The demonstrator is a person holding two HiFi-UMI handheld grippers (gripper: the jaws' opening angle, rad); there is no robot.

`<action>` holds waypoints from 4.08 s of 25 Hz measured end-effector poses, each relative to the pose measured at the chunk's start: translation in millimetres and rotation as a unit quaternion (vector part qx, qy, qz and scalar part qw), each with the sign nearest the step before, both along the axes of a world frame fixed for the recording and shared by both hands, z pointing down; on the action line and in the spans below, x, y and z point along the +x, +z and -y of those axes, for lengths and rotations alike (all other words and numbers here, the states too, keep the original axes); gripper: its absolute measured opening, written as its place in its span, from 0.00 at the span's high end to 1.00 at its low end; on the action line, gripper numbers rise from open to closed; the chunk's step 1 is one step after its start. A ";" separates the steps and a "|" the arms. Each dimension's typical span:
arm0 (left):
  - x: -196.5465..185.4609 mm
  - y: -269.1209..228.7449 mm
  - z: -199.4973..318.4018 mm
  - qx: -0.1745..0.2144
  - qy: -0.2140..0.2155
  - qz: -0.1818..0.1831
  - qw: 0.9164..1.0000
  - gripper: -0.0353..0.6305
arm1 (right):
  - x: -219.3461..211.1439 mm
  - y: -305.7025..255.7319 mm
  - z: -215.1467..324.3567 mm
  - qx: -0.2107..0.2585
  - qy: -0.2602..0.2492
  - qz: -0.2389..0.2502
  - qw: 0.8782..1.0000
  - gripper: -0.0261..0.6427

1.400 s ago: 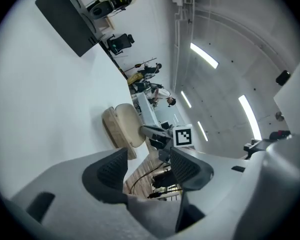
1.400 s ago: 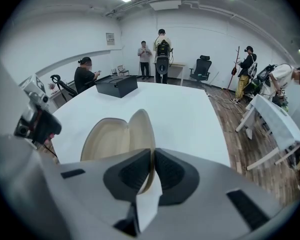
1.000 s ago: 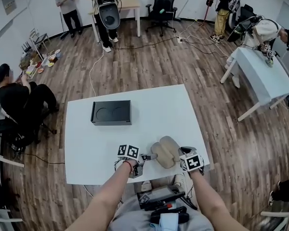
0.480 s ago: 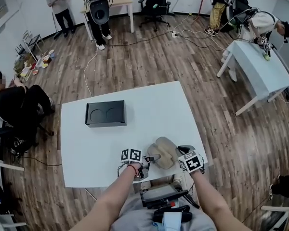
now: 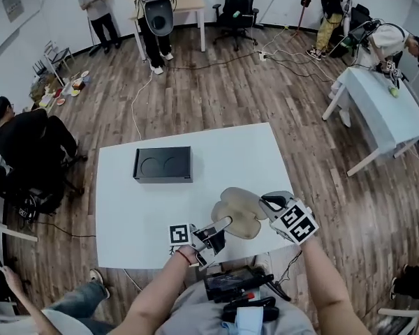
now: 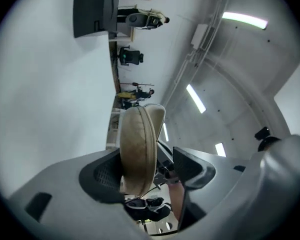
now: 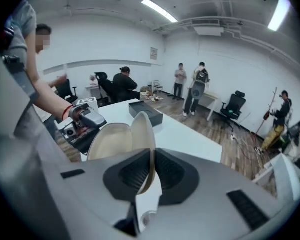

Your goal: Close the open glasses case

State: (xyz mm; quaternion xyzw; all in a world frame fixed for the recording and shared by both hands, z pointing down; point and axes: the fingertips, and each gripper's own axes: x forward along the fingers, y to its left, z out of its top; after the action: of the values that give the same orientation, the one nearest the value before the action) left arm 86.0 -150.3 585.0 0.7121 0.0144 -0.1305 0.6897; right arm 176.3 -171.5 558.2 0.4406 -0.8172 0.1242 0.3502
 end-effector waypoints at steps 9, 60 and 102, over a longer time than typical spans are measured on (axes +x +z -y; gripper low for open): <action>-66.1 -122.7 -7.5 0.077 -0.048 -0.094 0.991 0.50 | -51.3 -129.8 -4.1 0.025 -0.190 -0.024 0.981 0.89; -101.7 -125.5 25.2 0.031 -0.148 -0.029 0.988 0.77 | -115.6 -176.5 44.4 0.093 -0.223 -0.096 0.966 0.90; -93.0 -191.3 60.4 -0.081 -0.271 -0.066 0.957 0.77 | -130.7 -214.3 -34.4 0.450 -0.235 -0.290 0.811 0.89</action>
State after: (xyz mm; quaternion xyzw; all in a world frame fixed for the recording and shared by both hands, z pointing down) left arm -7.0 -210.7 393.7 0.6209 -0.1442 -0.3594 0.6816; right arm 45.5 -137.0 344.0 0.3588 -0.7211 -0.4771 0.3517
